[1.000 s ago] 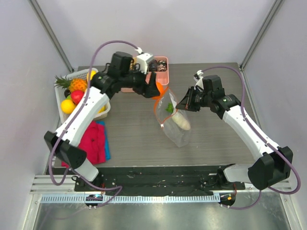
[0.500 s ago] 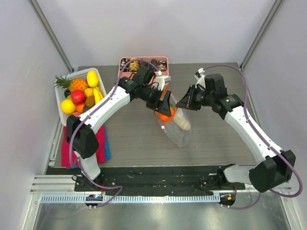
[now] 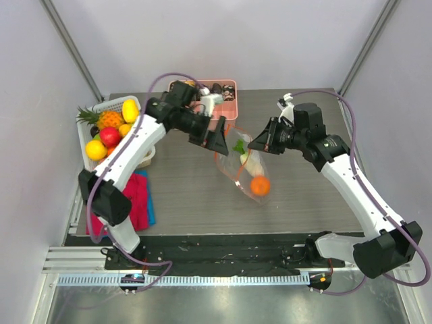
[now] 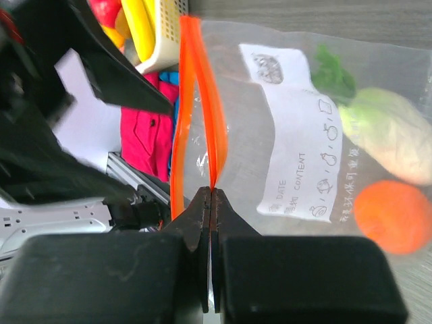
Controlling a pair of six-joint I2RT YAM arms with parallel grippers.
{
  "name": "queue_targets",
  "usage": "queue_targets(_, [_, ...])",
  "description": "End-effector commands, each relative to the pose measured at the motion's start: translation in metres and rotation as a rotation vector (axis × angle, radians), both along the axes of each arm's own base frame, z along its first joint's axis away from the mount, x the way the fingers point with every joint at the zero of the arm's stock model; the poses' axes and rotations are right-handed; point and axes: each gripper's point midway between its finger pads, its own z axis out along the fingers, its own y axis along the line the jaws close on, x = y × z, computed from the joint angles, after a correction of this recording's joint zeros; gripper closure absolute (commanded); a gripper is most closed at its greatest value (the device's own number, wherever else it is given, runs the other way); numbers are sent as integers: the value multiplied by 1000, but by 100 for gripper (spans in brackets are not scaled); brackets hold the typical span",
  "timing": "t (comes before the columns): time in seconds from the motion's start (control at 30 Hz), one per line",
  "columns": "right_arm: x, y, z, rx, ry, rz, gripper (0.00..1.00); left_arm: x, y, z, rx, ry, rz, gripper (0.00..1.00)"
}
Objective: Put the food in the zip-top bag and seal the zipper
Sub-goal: Place the fake fruit in the zipper food storage bag, then pick up the fake fruit from the bin.
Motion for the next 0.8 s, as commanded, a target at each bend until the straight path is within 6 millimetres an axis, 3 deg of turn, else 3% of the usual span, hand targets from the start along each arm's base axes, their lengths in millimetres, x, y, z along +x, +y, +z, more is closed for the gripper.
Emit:
queue_targets(0.0, [0,3,53,80,-143,1,99,30,53,63,-135,-138,193,2])
queue_targets(0.07, [2,1,51,73,-141,-15,99,51,79,71,-127,-188,317,3])
queue_targets(0.17, [3,-1,38,49,-124,-29,99,92,148,80,-38,-300,564,7])
queue_targets(0.2, [3,-2,35,44,-118,-33,99,108,183,81,-9,-319,667,7])
queue_targets(0.27, [4,-2,30,39,-108,-36,99,123,221,85,6,-342,788,6])
queue_targets(0.3, [4,-2,29,36,-105,-35,99,134,271,88,13,-344,950,5])
queue_targets(0.37, [6,-2,27,31,-104,-37,99,147,313,91,11,-376,1084,4])
queue_targets(0.4, [7,-2,26,29,-101,-38,99,151,346,91,28,-384,1180,4])
queue_targets(0.5, [10,-2,22,22,-91,-43,99,163,407,86,118,-430,1359,4])
queue_targets(0.63, [15,-3,18,12,-86,-57,99,178,449,64,193,-382,1523,0])
queue_targets(0.67, [16,-3,16,7,-83,-62,99,184,454,51,205,-343,1551,1])
queue_targets(0.77, [17,-3,13,4,-78,-70,99,198,460,39,173,-339,1594,1])
